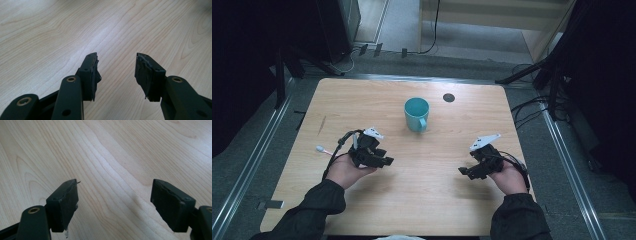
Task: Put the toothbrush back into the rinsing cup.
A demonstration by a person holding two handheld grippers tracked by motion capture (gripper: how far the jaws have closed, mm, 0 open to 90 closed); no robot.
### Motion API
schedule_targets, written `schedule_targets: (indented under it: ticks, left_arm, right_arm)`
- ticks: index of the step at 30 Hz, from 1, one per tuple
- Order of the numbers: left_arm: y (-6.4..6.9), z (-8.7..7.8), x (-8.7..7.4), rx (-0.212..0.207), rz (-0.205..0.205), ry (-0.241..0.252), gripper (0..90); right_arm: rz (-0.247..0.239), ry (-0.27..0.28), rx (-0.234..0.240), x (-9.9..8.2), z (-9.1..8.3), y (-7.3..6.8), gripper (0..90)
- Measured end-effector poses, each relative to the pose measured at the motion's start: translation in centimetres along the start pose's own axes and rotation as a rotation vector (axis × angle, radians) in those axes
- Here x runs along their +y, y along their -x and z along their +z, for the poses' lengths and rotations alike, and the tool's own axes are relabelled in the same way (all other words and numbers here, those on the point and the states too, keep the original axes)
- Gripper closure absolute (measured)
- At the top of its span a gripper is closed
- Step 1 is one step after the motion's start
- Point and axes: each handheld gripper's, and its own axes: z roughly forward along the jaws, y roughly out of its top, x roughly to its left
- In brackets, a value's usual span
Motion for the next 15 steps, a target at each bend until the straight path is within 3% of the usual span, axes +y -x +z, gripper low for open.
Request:
schedule_targets:
  ticks: [7, 15]
  left_arm:
    - [-0.2, 0.0, 0.2, 0.004, -0.001, -0.002, 52.5]
    - [-1.1, -0.3, 0.2, 0.022, -0.03, -0.014, 53.2]
  right_arm:
    - [-0.014, -0.009, -0.003, -0.1, 0.0, 0.0, 22.6]
    - [-0.02, -0.017, -0.005, -0.1, 0.1, -0.1, 22.7]
